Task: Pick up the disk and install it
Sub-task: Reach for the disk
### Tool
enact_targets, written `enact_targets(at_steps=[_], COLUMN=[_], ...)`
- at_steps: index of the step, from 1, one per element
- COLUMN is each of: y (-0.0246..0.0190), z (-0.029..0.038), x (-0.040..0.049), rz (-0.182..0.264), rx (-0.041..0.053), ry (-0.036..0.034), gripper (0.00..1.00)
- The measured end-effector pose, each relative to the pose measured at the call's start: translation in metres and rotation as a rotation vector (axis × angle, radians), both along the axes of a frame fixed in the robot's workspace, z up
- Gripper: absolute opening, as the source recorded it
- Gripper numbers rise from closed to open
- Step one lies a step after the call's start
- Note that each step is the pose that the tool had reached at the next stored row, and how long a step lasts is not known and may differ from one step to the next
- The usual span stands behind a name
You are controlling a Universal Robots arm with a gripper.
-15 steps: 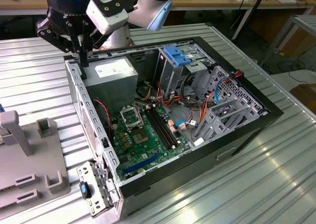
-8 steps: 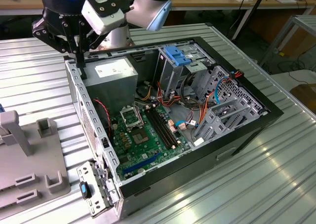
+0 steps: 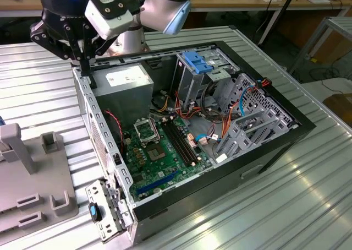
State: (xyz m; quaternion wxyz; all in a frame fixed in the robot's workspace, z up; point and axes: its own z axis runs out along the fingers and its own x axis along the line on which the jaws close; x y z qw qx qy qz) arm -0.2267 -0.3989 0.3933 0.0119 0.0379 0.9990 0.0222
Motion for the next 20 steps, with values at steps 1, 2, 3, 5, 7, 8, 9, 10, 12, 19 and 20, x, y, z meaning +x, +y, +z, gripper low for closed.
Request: enact_targets(at_steps=[1,2,3,5,7,8,9,10,12,19,20], y=[0.0,0.0,0.0,0.0,0.0,0.0,0.0,0.0,0.0,0.0,0.0], z=[0.0,0.0,0.0,0.0,0.0,0.0,0.0,0.0,0.0,0.0,0.0], x=[-0.0014,-0.0027,-0.0038,-0.0062,-0.0089,-0.0097,-0.0107,-0.0124,-0.0138,-0.0203,-0.0211], rz=[0.0,0.0,0.0,0.0,0.0,0.0,0.0,0.0,0.0,0.0,0.0], rx=[0.0,-0.0001,0.0,0.0,0.0,0.0001,0.0,0.0,0.0001,0.0001,0.0001], ry=[0.0001,0.0001,0.0002,0.0002,0.0003,0.0002,0.0002,0.0003,0.0003,0.0004,0.0005], gripper=[0.11,0.11,0.11,0.11,0.11,0.11,0.11,0.11,0.11,0.11,0.11])
